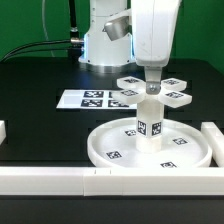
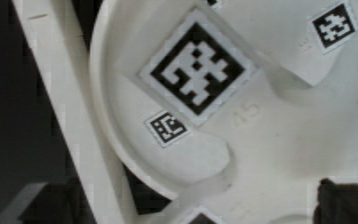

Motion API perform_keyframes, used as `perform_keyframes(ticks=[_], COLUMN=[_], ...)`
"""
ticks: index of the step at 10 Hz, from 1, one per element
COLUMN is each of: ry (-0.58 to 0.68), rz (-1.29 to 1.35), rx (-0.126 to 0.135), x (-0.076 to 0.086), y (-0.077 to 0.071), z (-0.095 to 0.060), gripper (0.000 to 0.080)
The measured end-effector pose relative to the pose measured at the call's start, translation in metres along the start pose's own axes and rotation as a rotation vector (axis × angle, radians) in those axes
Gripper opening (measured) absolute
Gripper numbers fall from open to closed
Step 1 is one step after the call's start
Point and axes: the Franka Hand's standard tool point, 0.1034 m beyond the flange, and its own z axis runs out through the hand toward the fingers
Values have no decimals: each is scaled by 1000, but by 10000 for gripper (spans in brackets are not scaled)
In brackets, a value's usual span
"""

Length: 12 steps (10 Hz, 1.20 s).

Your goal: Assemble round table

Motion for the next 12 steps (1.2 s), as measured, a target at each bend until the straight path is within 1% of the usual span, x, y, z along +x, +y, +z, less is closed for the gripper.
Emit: perform_keyframes(ticks=[2, 4, 5, 6, 10, 12], ry=[-9, -11, -11, -13, -17, -20], rz=[-26, -24, -21, -20, -13, -8], rx=[5, 10, 11, 19, 28, 39], x=[2, -2, -3, -5, -11, -12], y=[-9, -11, -14, -18, -20, -23], z=[3, 7, 10, 13, 16, 23], gripper=[648, 648, 648, 648, 648, 648])
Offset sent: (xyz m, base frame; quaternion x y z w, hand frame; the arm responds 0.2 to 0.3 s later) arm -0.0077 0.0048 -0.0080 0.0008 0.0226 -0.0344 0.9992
